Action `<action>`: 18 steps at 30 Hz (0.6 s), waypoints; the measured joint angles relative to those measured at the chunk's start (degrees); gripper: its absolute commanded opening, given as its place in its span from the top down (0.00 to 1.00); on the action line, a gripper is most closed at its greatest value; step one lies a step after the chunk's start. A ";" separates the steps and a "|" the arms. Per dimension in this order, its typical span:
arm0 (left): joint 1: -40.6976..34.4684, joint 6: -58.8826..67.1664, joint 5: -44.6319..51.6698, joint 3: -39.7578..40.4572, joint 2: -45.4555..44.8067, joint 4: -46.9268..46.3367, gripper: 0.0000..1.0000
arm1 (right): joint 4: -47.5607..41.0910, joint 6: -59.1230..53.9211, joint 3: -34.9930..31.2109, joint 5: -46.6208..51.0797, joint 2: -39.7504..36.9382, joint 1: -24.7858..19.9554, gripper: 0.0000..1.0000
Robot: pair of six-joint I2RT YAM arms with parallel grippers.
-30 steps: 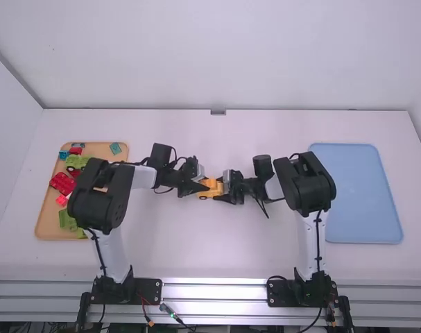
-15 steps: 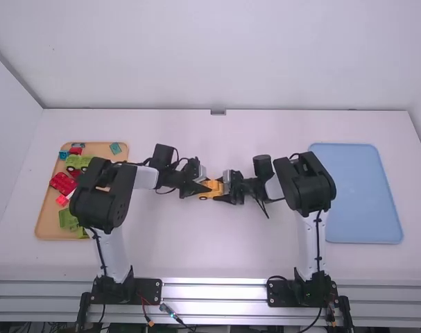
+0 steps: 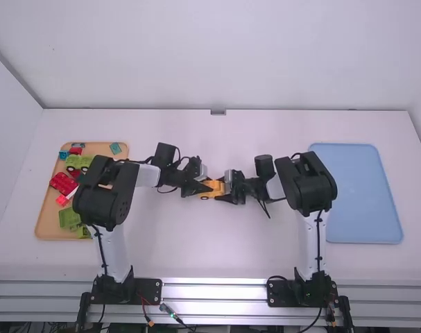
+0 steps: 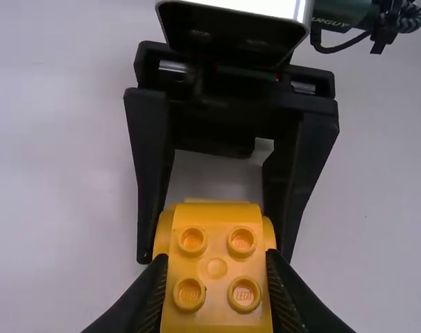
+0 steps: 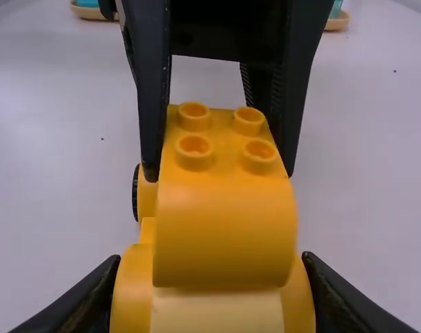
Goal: Assemble lego blocks to make yellow taxi
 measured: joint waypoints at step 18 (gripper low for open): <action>-0.90 0.83 -2.84 0.59 -0.87 -2.82 0.98 | 0.90 0.48 -0.35 -0.13 0.02 0.07 0.55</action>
